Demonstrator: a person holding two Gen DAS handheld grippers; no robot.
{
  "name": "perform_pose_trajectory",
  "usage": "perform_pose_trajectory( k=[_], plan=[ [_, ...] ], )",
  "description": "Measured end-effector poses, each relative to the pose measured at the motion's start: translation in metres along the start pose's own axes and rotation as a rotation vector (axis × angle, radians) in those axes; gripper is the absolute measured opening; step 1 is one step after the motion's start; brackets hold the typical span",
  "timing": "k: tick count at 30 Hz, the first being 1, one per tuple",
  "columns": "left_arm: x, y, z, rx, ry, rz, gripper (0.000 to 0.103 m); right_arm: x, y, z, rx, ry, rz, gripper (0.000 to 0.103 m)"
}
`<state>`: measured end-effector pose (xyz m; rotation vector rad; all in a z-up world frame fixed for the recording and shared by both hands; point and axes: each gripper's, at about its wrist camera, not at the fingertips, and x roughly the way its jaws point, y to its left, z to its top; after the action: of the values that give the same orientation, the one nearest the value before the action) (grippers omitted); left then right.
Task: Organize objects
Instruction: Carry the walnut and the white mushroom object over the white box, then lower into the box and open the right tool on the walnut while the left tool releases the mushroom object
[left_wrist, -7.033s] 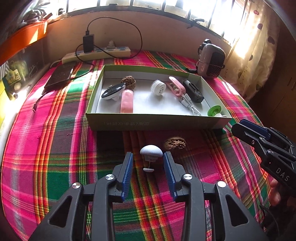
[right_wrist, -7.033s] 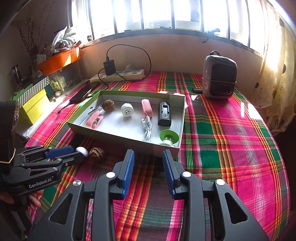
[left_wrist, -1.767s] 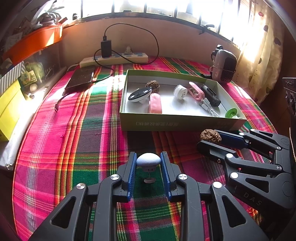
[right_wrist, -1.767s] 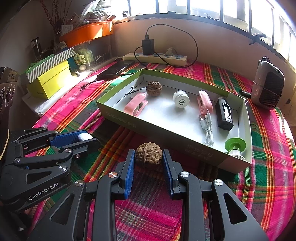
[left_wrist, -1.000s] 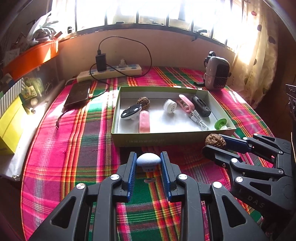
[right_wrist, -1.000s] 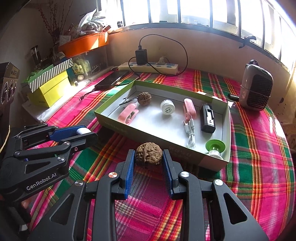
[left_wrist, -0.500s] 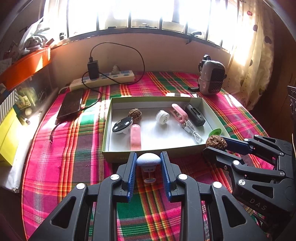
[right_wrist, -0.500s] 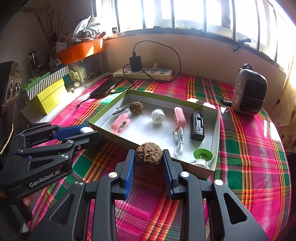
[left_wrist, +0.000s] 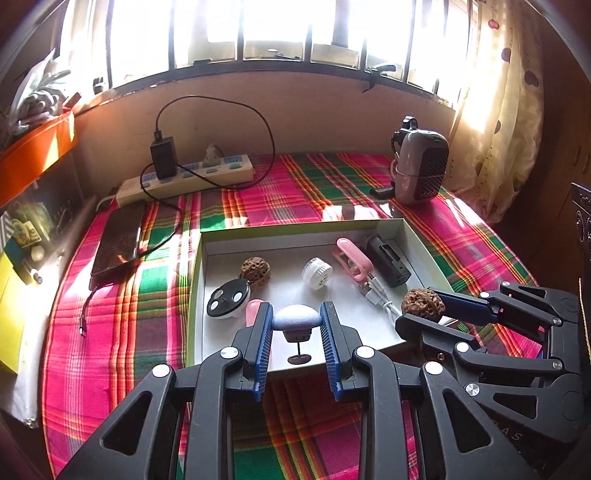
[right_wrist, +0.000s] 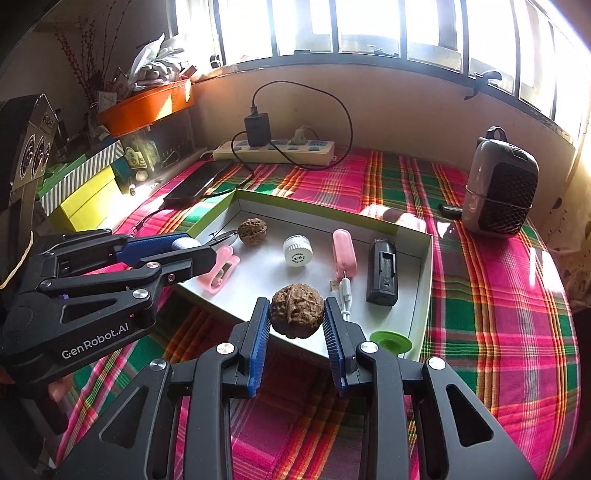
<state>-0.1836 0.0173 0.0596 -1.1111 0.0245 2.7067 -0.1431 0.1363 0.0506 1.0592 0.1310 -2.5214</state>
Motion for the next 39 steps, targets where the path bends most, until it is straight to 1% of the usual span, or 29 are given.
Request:
perform_pose_trajectory(
  k=[6,10,14,21,31,39],
  plan=[
    [0.018,0.007,0.013,-0.022,0.02,-0.021,0.024,0.013,-0.004,0.006,0.001,0.022,0.016,0.03],
    [0.029,0.012,0.019,-0.035,0.035,-0.019,0.024,0.023,-0.007,0.008,0.006,0.038,0.021,0.03],
    [0.04,0.012,0.023,-0.023,0.048,-0.012,0.024,0.032,-0.011,0.009,0.015,0.054,0.027,0.03],
    [0.061,0.011,0.027,-0.011,0.079,-0.021,0.024,0.047,-0.011,0.01,0.008,0.078,0.041,0.03],
    [0.08,0.011,0.031,0.002,0.105,-0.012,0.024,0.062,-0.012,0.009,0.006,0.107,0.052,0.03],
    [0.085,0.007,0.031,0.016,0.107,-0.02,0.024,0.068,-0.011,0.009,-0.004,0.117,0.043,0.03]
  ],
)
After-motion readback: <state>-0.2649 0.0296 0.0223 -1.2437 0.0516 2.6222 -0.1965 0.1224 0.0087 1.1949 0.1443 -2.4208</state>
